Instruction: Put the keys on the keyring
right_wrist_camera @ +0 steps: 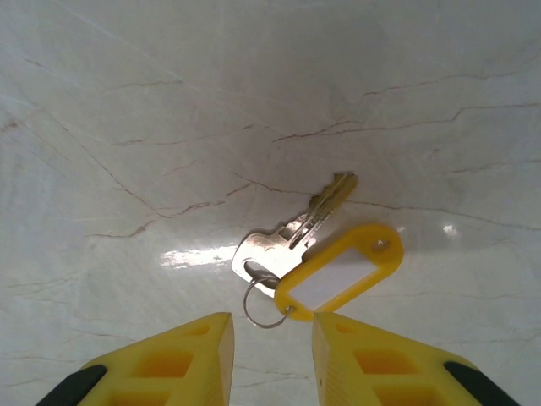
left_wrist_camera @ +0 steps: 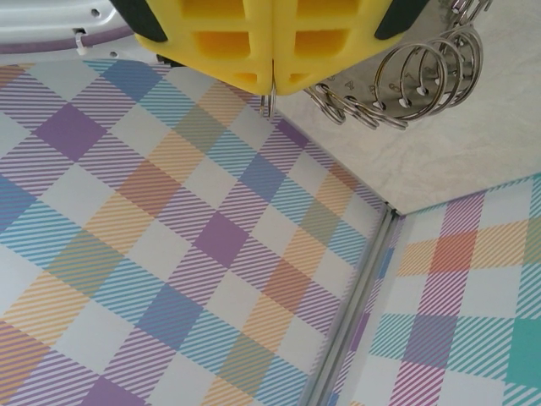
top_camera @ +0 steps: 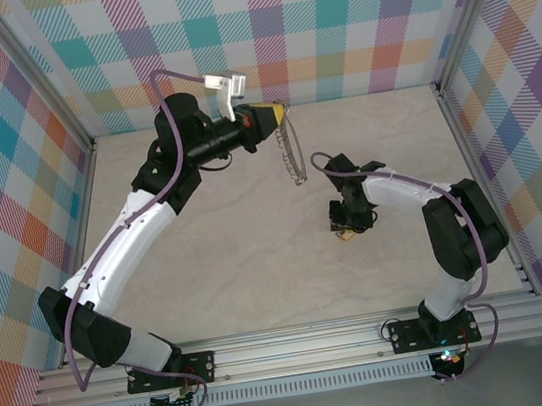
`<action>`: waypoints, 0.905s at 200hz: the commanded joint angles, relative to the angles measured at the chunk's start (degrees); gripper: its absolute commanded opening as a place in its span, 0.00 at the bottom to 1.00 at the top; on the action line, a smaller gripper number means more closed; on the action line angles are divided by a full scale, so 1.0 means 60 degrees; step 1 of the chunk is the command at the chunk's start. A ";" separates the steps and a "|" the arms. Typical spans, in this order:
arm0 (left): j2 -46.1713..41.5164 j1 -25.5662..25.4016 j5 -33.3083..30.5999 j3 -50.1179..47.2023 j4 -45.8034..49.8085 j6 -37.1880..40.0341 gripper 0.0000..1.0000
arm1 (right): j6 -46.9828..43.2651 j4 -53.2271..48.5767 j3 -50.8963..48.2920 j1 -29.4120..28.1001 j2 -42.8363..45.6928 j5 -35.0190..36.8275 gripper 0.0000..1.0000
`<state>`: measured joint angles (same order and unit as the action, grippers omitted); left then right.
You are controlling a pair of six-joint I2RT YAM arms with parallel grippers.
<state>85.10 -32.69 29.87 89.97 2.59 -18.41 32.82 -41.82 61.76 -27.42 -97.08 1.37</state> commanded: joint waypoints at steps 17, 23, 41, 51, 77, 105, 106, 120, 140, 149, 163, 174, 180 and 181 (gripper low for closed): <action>-0.0422 0.0091 -0.0110 -0.0032 -0.0596 0.0128 0.00 | -0.1115 -0.0479 0.0386 -0.0445 -0.0558 0.0549 0.30; -0.0437 0.0087 -0.0119 -0.0024 -0.0571 0.0138 0.00 | -0.1133 -0.0457 0.0400 -0.0489 -0.0627 0.0581 0.30; -0.0454 0.0087 -0.0122 -0.0018 -0.0551 0.0143 0.00 | -0.1163 -0.0442 0.0455 -0.0588 -0.0763 0.0666 0.30; -0.0454 0.0087 -0.0127 -0.0002 -0.0553 0.0140 0.00 | -0.1182 -0.0442 0.0501 -0.0607 -0.0837 0.0732 0.30; -0.0435 0.0087 -0.0121 -0.0012 -0.0535 0.0126 0.00 | -0.1251 -0.0463 0.0673 -0.0637 -0.1010 0.0881 0.29; -0.0456 0.0087 -0.0128 -0.0025 -0.0542 0.0136 0.00 | -0.1357 -0.0506 0.0874 -0.0659 -0.1249 0.0942 0.27; -0.0457 0.0087 -0.0121 -0.0025 -0.0546 0.0131 0.00 | -0.1363 -0.0518 0.0879 -0.0659 -0.1258 0.0958 0.27; -0.0456 0.0087 -0.0136 -0.0021 -0.0538 0.0138 0.00 | -0.1383 -0.0591 0.0955 -0.0703 -0.1401 0.1040 0.27; -0.0447 0.0087 -0.0161 -0.0017 -0.0542 0.0139 0.00 | -0.1387 -0.0687 0.1001 -0.0762 -0.1509 0.1179 0.26; -0.0456 0.0087 -0.0170 -0.0022 -0.0539 0.0152 0.00 | -0.1370 -0.0706 0.0988 -0.0762 -0.1542 0.1220 0.25; -0.0455 0.0094 -0.0166 -0.0013 -0.0550 0.0155 0.00 | -0.1299 -0.0744 0.0986 -0.0773 -0.1564 0.1319 0.21; -0.0445 0.0087 -0.0173 -0.0017 -0.0549 0.0155 0.00 | -0.1255 -0.0786 0.1001 -0.0762 -0.1589 0.1389 0.19; -0.0444 0.0089 -0.0164 -0.0018 -0.0559 0.0154 0.00 | -0.1241 -0.0795 0.1015 -0.0762 -0.1611 0.1398 0.17; -0.0443 0.0095 -0.0169 -0.0014 -0.0554 0.0154 0.00 | -0.1239 -0.0794 0.1016 -0.0762 -0.1607 0.1406 0.17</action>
<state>84.97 -32.69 29.21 89.78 2.61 -18.41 25.23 -44.53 66.98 -31.59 -105.06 8.38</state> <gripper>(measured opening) 0.051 0.189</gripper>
